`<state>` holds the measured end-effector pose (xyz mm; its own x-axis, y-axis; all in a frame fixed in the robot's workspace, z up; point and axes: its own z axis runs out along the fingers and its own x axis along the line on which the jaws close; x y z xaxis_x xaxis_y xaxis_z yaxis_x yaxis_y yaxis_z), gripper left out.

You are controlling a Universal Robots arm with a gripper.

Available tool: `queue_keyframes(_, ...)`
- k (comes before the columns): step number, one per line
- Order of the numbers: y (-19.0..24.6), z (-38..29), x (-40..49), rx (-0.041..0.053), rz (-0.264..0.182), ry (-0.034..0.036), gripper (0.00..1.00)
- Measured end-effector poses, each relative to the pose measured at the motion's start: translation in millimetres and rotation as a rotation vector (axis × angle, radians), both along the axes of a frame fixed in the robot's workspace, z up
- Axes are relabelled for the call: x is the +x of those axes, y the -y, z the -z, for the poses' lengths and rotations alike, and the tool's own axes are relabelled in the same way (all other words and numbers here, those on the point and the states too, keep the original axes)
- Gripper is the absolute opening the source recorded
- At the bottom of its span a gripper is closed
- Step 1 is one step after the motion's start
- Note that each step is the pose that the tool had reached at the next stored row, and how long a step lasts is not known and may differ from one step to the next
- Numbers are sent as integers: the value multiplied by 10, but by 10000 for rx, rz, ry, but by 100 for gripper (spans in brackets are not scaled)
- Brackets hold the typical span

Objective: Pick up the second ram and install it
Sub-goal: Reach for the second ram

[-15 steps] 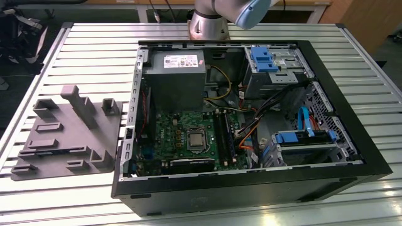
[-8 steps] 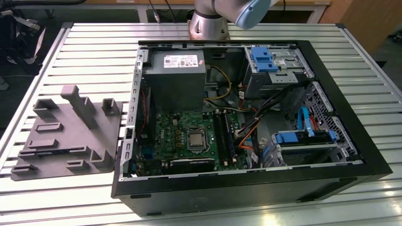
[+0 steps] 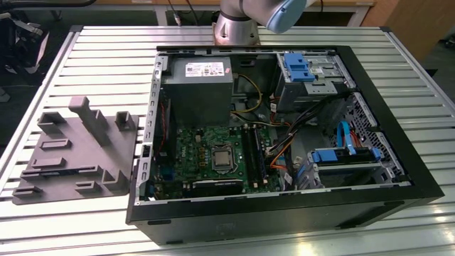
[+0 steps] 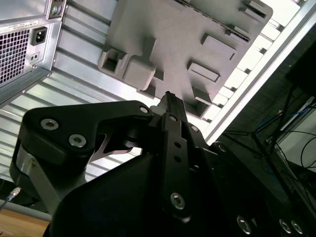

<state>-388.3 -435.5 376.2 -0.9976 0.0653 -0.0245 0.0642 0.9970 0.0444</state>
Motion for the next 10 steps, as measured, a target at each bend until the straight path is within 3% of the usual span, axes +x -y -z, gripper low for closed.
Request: queue_keyframes(10, 4, 10, -56, 0, 0, -1, 11)
